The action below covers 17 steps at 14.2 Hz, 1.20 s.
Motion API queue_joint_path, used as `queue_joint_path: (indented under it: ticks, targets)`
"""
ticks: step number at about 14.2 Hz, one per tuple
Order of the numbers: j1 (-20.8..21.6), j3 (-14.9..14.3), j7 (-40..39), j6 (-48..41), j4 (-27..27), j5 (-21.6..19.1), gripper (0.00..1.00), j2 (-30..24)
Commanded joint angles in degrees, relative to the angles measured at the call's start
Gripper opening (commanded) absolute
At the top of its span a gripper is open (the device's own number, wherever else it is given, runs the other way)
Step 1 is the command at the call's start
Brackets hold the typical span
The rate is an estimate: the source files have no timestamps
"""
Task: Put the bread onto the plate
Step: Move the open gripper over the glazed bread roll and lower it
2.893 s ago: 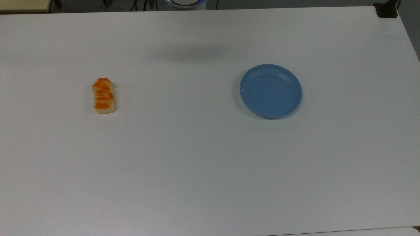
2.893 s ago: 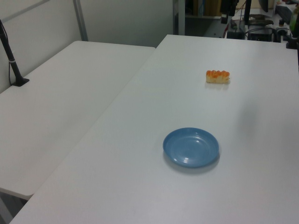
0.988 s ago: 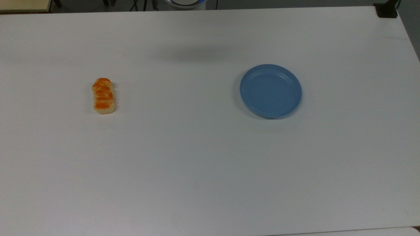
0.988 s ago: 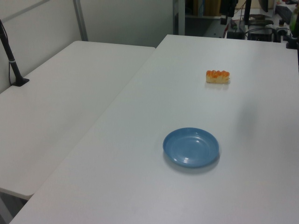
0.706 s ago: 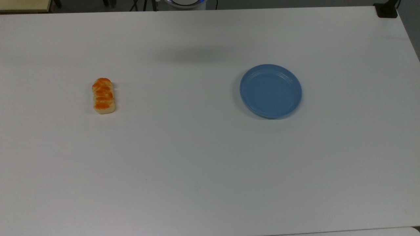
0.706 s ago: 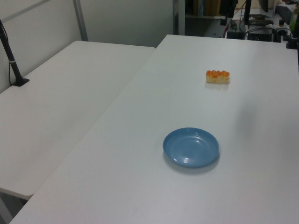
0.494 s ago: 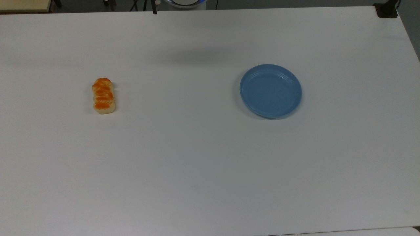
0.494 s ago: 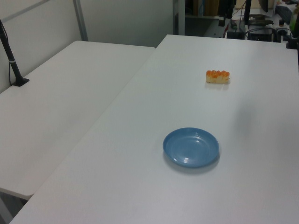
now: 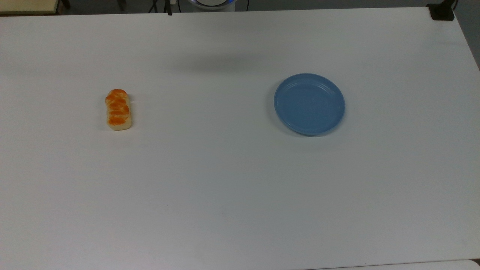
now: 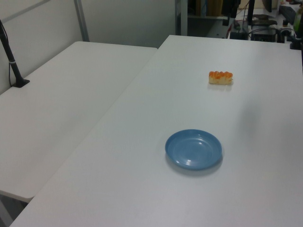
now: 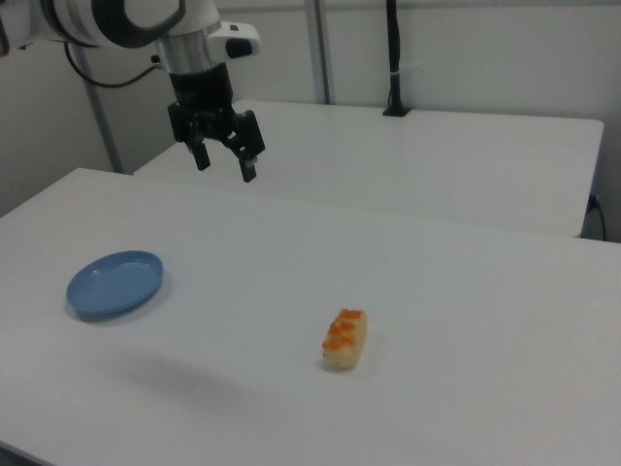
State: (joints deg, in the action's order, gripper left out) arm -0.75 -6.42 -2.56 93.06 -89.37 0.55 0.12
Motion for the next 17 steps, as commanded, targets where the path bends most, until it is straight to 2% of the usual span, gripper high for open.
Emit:
queue_joint_path:
  ticks: [1, 2, 4, 7, 11, 17]
  targets:
    - [-0.7, -2.4, -7.4, 0.5, -5.0, 1.1, 1.00, -0.8]
    - [-1.1, -4.2, -11.4, 3.5, -8.6, 1.1, 1.00, -1.1]
    - [-1.2, -6.1, -14.2, 11.8, -13.4, 1.0, 1.00, -0.6]
    - [-3.3, -6.8, -17.2, 27.4, -19.2, 1.0, 1.00, 2.6]
    - [-4.2, -6.8, -17.3, 34.9, -18.9, 1.3, 1.00, 11.1]
    - [-5.1, -6.8, -17.2, 41.3, -19.2, 1.4, 1.00, 17.4]
